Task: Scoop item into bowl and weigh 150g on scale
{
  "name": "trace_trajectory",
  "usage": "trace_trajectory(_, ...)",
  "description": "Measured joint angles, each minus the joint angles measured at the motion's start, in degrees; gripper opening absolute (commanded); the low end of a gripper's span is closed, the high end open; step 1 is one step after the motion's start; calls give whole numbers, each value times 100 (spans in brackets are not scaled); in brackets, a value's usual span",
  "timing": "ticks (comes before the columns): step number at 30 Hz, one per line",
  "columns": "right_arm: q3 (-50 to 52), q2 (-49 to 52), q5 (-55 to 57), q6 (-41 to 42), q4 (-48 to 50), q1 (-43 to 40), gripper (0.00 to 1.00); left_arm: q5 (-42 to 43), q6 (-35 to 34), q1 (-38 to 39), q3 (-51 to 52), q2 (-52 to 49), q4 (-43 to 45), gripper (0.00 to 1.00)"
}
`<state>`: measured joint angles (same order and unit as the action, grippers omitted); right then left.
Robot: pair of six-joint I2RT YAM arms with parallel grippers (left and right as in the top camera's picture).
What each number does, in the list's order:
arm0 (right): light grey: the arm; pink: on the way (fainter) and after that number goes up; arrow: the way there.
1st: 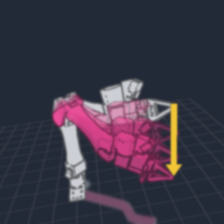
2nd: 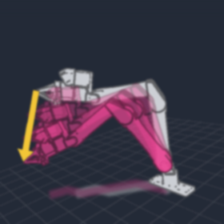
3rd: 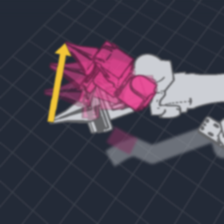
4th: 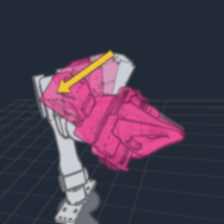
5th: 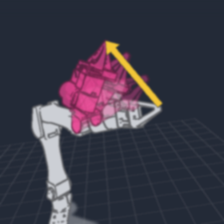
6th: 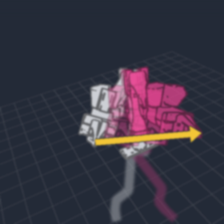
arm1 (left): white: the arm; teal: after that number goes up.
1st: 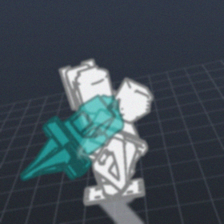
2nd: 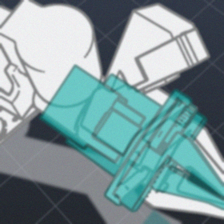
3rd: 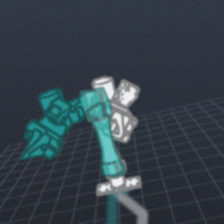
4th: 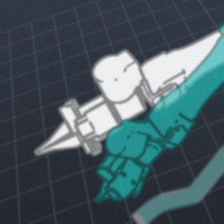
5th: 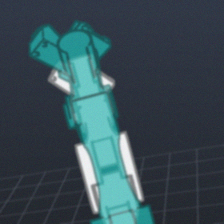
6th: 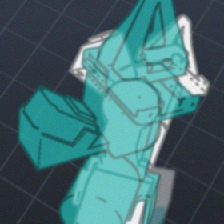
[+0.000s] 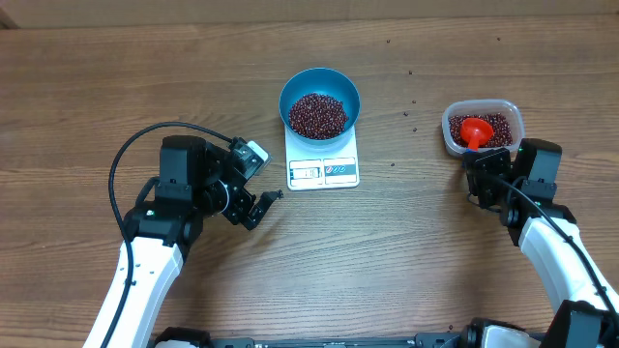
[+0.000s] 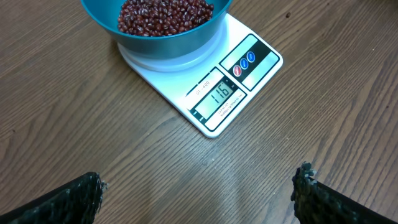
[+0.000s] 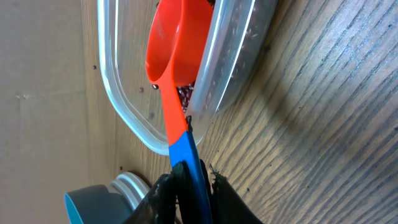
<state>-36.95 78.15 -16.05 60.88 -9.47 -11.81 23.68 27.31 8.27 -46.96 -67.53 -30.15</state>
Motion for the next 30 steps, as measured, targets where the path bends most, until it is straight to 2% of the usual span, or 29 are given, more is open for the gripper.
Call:
trace_trajectory(10,0,-2,-39,13,87,-15,12,2,0,0,0,0,0,100)
trace_trajectory(17,-33,-341,-111,-446,-153,-15,12,0,0,0,0,0,0,100)
trace_trajectory(21,-315,-597,-164,-988,-680,-15,4,2,0,0,0,0,0,100)
trace_trajectory(26,-1034,-643,-170,-1735,-1729,-17,4,2,0,0,0,0,0,100)
trace_trajectory(30,-2006,-651,-94,-2415,-2896,-20,4,0,0,0,0,0,0,100)
